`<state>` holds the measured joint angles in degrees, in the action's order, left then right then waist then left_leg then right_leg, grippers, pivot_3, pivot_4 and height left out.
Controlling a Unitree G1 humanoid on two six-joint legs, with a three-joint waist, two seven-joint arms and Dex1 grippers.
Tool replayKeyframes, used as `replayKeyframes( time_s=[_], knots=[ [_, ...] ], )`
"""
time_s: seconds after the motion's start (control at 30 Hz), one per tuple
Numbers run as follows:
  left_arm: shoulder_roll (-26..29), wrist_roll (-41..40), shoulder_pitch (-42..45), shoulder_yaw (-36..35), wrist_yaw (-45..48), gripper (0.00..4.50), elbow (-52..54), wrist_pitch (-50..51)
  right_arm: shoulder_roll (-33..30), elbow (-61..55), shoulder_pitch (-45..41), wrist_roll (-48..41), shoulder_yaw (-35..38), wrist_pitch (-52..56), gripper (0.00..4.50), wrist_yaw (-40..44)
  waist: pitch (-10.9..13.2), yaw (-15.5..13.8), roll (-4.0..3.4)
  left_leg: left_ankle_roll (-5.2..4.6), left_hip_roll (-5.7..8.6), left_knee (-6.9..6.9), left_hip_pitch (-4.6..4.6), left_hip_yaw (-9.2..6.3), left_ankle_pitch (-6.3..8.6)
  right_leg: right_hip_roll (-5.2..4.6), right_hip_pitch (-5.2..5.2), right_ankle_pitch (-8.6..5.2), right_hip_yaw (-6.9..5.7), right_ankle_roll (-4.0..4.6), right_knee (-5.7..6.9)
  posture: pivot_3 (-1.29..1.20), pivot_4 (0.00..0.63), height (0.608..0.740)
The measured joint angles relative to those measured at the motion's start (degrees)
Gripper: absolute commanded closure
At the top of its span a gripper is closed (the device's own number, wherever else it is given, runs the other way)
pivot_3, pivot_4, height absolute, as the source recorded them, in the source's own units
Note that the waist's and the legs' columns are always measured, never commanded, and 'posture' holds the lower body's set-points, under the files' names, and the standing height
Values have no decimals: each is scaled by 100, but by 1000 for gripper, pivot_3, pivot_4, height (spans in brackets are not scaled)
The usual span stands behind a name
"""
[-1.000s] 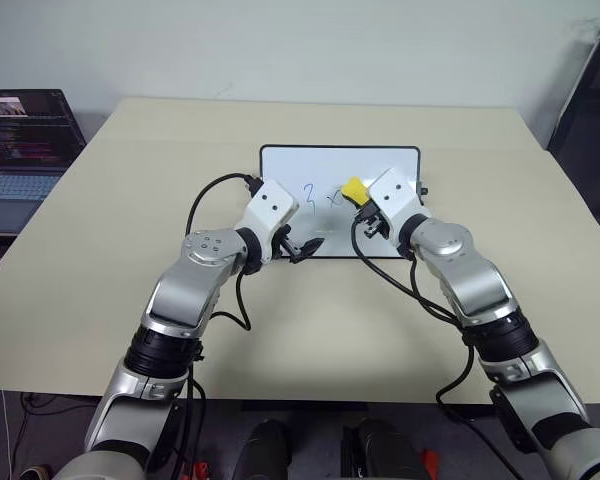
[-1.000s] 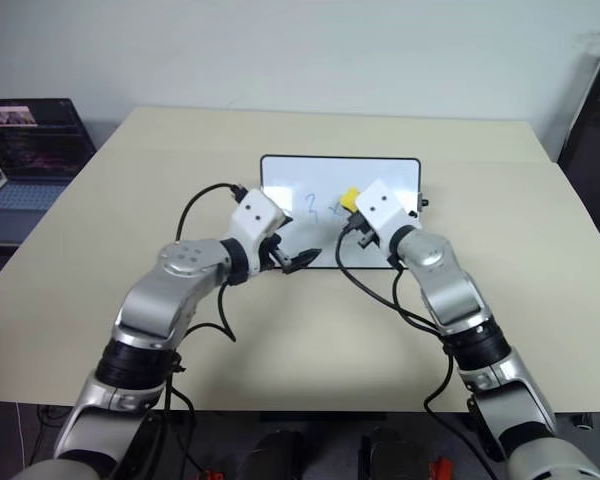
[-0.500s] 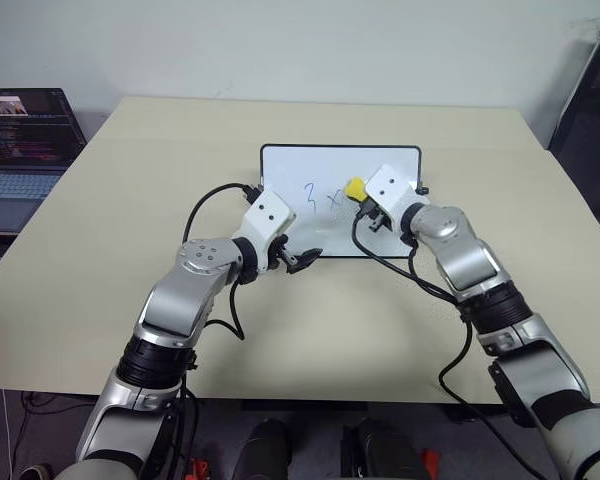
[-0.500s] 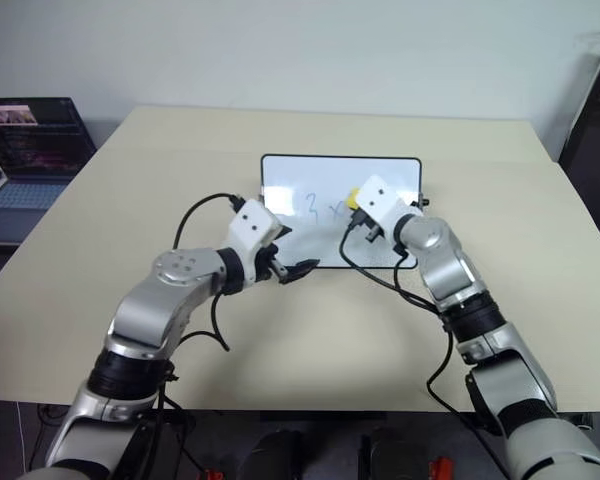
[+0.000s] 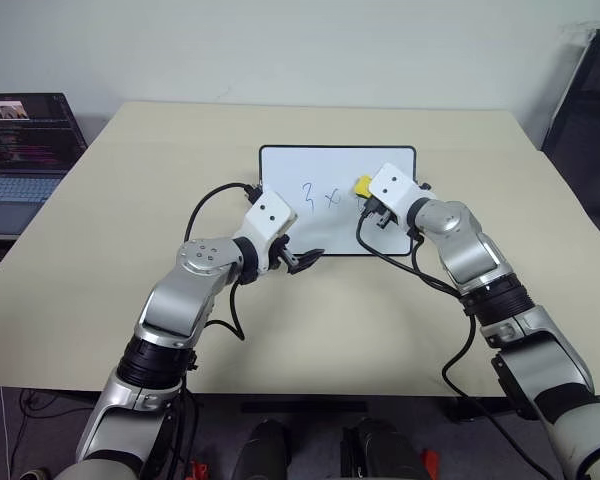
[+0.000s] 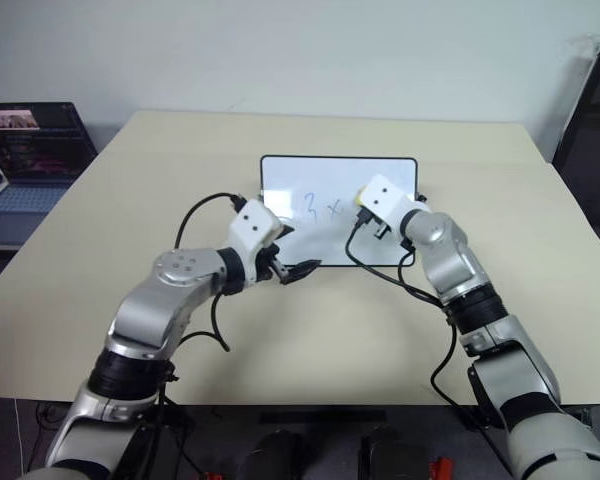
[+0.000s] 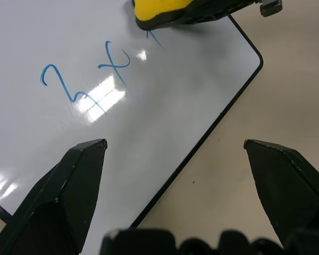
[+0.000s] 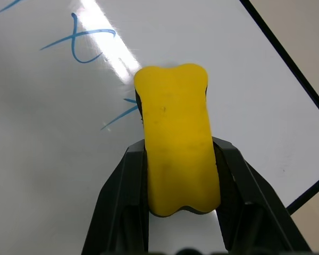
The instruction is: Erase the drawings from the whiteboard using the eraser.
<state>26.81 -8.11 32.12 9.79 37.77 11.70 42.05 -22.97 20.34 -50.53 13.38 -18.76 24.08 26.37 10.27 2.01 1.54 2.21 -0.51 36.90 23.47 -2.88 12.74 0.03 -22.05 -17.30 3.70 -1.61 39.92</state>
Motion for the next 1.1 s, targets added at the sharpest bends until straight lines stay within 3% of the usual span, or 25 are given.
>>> replayKeyframes(
  time_s=[0.3, 0.63, 1.1],
  knots=[
    [2, 1, 1, 0, 33, 0, 0, -5, -230, -320, 192, 1, -67, 227, 3284, 891, 0, 0, 0, 0, 0, 0, -2, 0, 0, 0, 1, 0, 0, 0, 1, 0, 150, 740],
    [31, 0, -64, 0, 34, 0, 33, 5, -53, 391, -272, 272, 80, -248, 3303, 63, 0, 37, 0, 0, 0, 0, -4, 2, 0, 0, 0, 2, 3, -1, 3, 0, 150, 740],
    [61, 0, -205, 0, 12, 0, 135, 24, -226, -149, 122, 298, -2, 9, 3305, 966, 0, 61, 0, 0, -1, 1, -7, 2, 0, 1, 4, 2, 3, -2, 3, 0, 150, 740]
  ],
)
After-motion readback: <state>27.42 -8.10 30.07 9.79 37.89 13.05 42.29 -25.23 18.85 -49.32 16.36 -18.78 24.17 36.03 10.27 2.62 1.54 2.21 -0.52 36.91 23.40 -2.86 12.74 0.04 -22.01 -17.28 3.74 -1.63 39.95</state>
